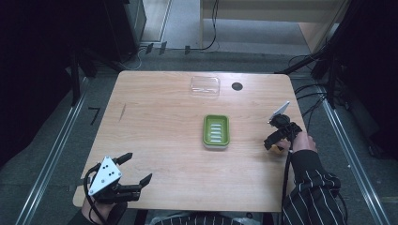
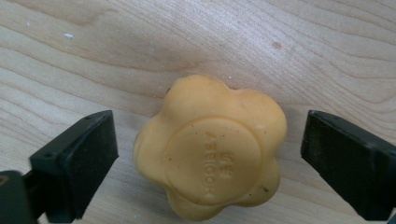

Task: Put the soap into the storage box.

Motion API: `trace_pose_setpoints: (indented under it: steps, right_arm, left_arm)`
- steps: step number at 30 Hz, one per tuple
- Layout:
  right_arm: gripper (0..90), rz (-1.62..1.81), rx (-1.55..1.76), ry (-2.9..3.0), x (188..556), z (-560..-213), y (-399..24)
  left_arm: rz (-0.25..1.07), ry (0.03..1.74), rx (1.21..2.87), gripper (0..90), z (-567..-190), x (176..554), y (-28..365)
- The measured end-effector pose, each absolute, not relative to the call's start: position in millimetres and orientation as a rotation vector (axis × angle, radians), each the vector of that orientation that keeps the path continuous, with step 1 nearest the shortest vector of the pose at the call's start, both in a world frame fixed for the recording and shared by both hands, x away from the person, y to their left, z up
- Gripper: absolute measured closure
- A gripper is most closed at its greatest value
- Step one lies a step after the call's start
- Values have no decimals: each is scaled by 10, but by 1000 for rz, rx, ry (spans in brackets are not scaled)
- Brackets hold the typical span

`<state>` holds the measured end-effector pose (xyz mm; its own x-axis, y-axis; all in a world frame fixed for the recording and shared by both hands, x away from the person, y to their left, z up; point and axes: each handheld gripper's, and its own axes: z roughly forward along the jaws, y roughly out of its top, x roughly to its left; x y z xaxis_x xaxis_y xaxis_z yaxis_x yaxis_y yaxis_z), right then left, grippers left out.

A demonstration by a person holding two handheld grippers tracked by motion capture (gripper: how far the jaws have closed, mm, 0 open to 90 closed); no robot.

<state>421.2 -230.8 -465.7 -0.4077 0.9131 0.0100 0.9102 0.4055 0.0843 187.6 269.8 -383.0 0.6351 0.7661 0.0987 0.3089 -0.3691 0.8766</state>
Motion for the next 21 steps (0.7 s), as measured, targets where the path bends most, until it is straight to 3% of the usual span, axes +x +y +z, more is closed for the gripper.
trace_pose_setpoints:
  steps: [3, 6, 21]
  right_arm:
    - [55, 107, 1693, 2617, 4214, -4668, -2301]
    - [130, 92, 1686, 2635, 4217, -4698, -2304]
    - [228, 65, 1685, 2647, 4218, -4728, -2312]
  left_arm:
    - [635, 847, 1949, 136, -3830, 1877, 2697]
    - [634, 845, 1951, 136, -3829, 1878, 2697]
    - [635, 846, 1950, 135, -3829, 1876, 2697]
